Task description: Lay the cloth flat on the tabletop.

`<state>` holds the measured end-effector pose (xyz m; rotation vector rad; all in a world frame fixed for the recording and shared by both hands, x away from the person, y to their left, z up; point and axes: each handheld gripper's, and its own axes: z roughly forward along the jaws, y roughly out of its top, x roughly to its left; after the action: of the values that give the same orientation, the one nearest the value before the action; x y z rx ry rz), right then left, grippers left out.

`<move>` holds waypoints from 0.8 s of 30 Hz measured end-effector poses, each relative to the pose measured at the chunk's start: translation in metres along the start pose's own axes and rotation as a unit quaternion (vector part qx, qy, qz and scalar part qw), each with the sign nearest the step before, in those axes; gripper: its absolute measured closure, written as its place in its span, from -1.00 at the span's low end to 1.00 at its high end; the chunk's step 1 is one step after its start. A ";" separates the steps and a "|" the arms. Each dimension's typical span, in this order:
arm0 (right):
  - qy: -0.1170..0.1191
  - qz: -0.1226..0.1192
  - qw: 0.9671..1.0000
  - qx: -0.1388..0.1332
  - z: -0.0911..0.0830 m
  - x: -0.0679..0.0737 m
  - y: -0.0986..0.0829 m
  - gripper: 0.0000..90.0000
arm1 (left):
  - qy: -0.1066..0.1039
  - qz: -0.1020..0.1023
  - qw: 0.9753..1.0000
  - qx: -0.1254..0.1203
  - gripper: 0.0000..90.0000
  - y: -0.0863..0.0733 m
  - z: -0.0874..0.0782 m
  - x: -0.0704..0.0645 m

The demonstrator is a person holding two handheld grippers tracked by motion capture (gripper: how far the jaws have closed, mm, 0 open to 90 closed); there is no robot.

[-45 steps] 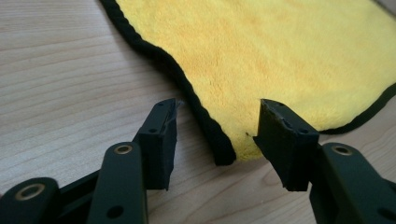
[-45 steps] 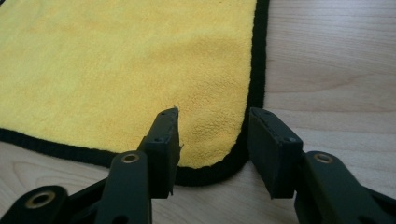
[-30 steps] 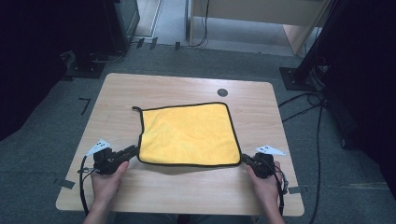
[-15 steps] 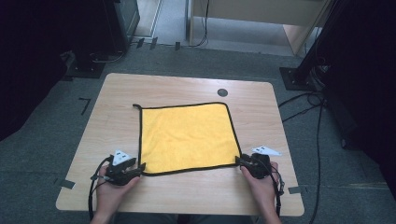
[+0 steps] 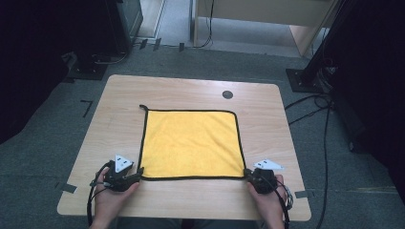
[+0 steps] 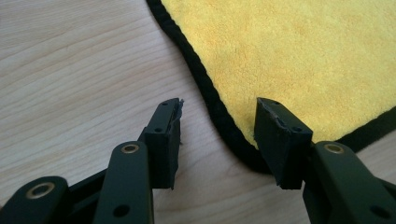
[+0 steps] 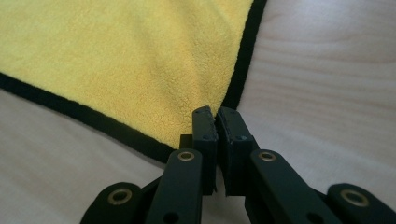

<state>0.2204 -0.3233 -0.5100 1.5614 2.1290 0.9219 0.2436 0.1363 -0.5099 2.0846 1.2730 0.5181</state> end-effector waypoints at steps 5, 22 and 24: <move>0.012 0.000 1.000 0.004 -0.014 0.014 -0.016 0.92 | 0.001 -0.002 1.000 0.001 0.14 -0.006 -0.006 0.004; 0.005 0.046 0.996 -0.075 -0.029 0.009 -0.018 -0.18 | -0.037 -0.007 0.999 -0.022 0.01 -0.016 -0.010 0.011; 0.010 0.041 0.996 -0.079 -0.028 0.009 -0.015 -0.30 | -0.036 -0.003 0.999 -0.022 -0.01 -0.016 -0.009 0.010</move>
<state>0.1892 -0.3257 -0.4984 1.5763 1.9631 1.1087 0.2321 0.1532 -0.5140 2.0435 1.2168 0.4608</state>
